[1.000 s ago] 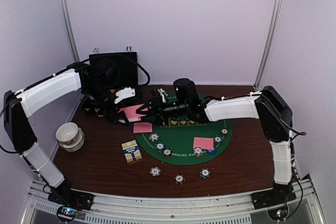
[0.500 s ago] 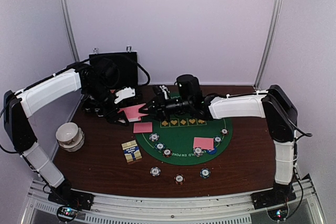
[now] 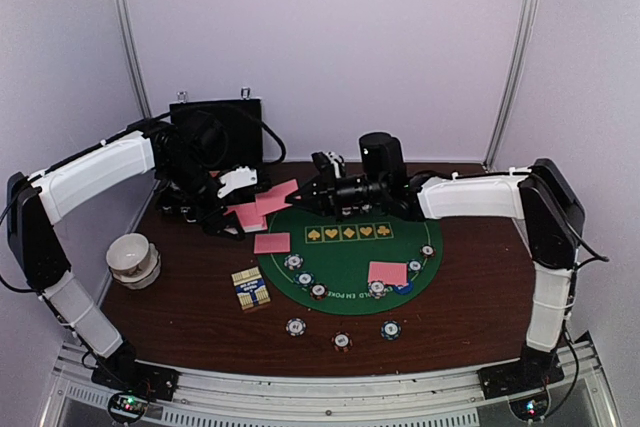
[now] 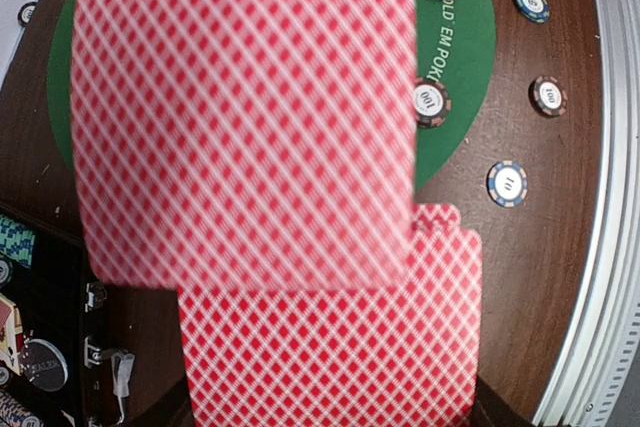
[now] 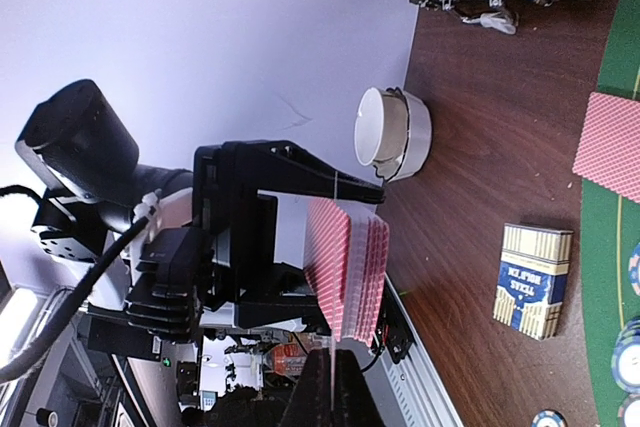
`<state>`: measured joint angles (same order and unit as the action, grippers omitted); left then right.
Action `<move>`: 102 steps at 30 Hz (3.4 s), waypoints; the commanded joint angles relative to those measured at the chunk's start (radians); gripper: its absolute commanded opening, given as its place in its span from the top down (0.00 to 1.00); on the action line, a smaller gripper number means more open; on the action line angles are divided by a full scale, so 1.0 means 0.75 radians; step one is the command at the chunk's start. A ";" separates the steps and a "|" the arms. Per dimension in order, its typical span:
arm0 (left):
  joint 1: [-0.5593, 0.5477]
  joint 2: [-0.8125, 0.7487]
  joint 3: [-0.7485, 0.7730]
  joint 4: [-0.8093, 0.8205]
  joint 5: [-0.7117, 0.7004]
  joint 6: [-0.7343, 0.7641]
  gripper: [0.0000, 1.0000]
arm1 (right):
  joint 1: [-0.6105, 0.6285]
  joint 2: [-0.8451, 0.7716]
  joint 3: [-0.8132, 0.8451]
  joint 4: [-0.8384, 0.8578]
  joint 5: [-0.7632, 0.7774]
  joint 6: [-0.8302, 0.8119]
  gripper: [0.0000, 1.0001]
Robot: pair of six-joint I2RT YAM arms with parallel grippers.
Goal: Distribute texas hold em gaming equipment
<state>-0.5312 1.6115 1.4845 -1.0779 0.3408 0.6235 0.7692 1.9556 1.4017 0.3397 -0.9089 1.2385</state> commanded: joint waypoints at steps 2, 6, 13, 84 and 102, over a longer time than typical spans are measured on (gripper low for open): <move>0.006 -0.029 0.004 0.025 -0.019 0.024 1.00 | -0.081 -0.073 -0.044 -0.036 -0.005 -0.047 1.00; 0.007 -0.041 -0.005 0.025 -0.027 0.025 1.00 | -0.126 -0.054 -0.045 -0.068 -0.003 -0.074 1.00; 0.009 -0.054 -0.006 0.024 -0.016 0.026 1.00 | -0.121 0.123 0.105 -0.234 0.041 -0.183 1.00; 0.009 -0.026 0.041 0.023 0.052 -0.013 1.00 | 0.101 0.036 0.120 -0.086 0.141 -0.204 0.22; 0.009 -0.036 0.044 0.014 0.066 -0.016 1.00 | 0.160 0.196 0.289 -0.134 0.112 -0.185 0.21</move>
<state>-0.5308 1.5951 1.4834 -1.0779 0.3614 0.6178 0.8783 2.0796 1.5723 0.2283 -0.8104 1.0920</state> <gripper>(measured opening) 0.675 0.785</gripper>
